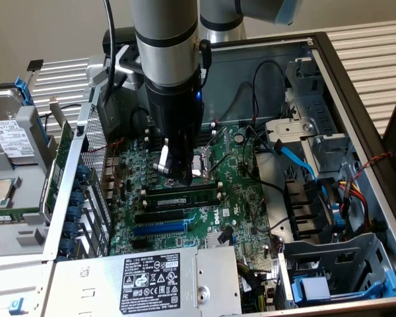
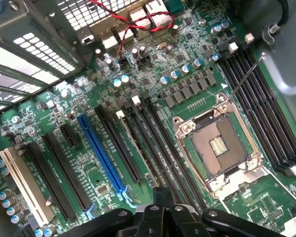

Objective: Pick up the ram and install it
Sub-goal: 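Press down the ram until it locks into place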

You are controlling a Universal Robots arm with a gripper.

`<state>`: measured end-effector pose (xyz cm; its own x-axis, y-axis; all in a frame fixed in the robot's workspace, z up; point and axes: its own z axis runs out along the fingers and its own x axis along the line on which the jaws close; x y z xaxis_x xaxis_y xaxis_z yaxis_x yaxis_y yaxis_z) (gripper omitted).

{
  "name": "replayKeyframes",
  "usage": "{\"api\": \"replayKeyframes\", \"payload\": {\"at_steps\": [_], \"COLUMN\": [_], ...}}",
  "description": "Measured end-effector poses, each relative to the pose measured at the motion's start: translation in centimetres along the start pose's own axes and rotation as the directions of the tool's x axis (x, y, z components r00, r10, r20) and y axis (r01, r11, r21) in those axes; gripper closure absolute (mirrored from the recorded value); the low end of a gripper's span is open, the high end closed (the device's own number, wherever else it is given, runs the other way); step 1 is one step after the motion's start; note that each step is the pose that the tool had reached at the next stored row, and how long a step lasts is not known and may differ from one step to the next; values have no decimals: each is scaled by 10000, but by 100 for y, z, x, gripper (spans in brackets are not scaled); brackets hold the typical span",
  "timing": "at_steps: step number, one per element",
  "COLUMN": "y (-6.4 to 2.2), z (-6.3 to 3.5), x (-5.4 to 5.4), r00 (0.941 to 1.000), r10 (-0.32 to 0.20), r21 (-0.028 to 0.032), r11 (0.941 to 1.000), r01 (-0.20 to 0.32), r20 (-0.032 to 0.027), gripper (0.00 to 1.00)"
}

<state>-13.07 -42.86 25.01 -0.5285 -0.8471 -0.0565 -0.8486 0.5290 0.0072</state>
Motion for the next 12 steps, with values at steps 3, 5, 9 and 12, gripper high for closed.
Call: {"api": "replayKeyframes", "payload": {"at_steps": [3, 5, 9, 12], "y": [0, 0, 0, 0], "z": [2, 4, 8, 13], "x": [0, 0, 0, 1], "r00": [9990, 9972, 9909, 9834], "r10": [449, 748, 1349, 1814], "r21": [25, 42, 76, 102], "r11": [9990, 9972, 9908, 9834], "r01": [-449, -748, -1349, -1814], "r20": [3, 7, 15, 22], "gripper": [89, 89, 89, 89]}}
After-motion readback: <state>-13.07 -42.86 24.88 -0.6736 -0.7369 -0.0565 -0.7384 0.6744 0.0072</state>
